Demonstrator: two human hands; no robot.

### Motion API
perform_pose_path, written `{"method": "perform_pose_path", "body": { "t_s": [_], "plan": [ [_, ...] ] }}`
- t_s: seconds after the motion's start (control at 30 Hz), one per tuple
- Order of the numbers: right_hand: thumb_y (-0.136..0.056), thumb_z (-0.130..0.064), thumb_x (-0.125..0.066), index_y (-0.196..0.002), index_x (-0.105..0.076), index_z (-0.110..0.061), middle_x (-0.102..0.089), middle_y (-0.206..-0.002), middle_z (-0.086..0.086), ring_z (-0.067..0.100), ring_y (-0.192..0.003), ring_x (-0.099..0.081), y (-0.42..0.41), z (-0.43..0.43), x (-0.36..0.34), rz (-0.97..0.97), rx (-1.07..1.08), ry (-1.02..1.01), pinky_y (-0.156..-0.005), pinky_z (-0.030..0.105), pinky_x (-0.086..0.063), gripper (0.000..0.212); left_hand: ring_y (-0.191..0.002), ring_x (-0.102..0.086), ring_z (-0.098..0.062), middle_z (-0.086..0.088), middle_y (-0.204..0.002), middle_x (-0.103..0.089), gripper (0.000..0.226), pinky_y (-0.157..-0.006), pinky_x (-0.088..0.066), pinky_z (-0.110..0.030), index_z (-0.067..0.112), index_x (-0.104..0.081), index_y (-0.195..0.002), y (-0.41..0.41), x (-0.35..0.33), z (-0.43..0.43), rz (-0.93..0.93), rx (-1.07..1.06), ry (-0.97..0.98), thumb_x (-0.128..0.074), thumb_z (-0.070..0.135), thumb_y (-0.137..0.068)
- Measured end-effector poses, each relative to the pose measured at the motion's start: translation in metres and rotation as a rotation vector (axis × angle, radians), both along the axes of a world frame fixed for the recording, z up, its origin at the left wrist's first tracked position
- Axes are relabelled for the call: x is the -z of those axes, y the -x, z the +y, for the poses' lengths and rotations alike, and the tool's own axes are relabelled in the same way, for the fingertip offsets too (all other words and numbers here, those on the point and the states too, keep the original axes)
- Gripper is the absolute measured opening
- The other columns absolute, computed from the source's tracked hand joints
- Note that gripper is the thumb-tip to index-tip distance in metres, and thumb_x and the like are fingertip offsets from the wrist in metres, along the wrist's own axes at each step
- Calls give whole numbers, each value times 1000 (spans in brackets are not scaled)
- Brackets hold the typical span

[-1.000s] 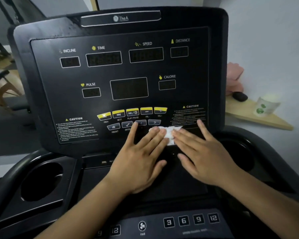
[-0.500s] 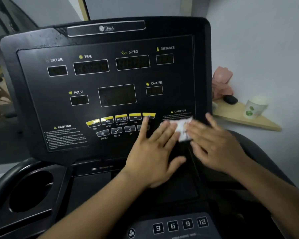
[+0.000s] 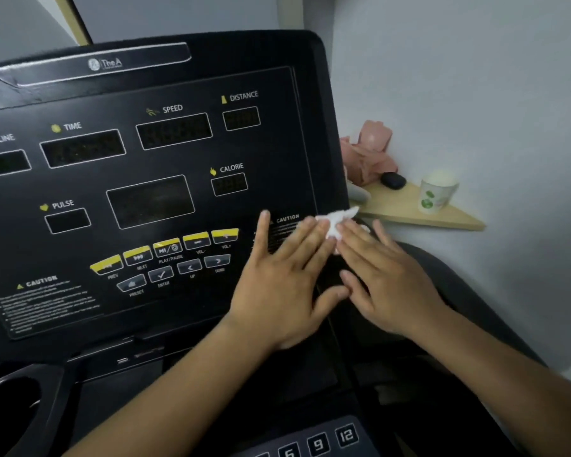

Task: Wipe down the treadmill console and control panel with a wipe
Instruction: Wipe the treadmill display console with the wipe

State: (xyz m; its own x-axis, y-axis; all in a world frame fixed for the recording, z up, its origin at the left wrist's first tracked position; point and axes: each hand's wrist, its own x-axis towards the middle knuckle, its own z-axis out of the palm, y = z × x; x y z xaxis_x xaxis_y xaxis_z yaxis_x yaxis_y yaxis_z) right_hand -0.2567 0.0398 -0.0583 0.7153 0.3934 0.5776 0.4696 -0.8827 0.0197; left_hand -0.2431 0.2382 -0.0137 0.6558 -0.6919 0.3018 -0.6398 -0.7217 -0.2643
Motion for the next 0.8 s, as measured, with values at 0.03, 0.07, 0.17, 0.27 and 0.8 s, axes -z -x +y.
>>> {"method": "perform_pose_path", "body": {
  "t_s": [0.03,0.07,0.17,0.27,0.8],
  "plan": [
    [-97,-27,-42,-139,-44,0,-37,-150,15,21,-144,-24,-9,0,-10,3,15,-40,-118,46,-21,49,-149,-17,-19,-5,-158,-28,72,-115,-2,-65,16,-35,-150,-9,-11,-5,-27,-13,18,-15,61,-98],
    [-97,-27,-43,-140,-43,0,-34,-152,15,20,-144,-22,-19,1,-20,3,22,-94,-118,44,-20,51,-149,-18,-19,-6,-159,-27,72,-115,-1,-65,15,-34,-150,-18,-23,-9,-48,-29,33,-15,61,-99],
    [-96,-25,-45,-141,-44,-2,-32,-154,12,20,-144,-24,-46,5,-47,-34,-6,-210,-117,44,-24,51,-149,-15,-17,-5,-160,-24,72,-115,2,-65,17,-30,-152,-42,-53,-10,-120,-66,45,-10,61,-99],
    [-98,-28,-41,-144,-41,-10,-29,-155,4,14,-145,-20,-72,12,-80,-34,-11,-237,-117,47,-23,50,-150,-11,-17,-4,-162,-18,72,-114,5,-66,18,-25,-154,-63,-81,0,-192,-96,21,-6,60,-98],
    [-94,-16,-52,-136,-52,-9,-45,-146,7,19,-140,-35,-91,9,-99,-195,-107,-239,-117,51,-20,43,-150,-9,-19,-4,-162,-18,75,-113,7,-66,20,-22,-154,-72,-99,8,-180,-74,36,-4,63,-96]
  ]
}}
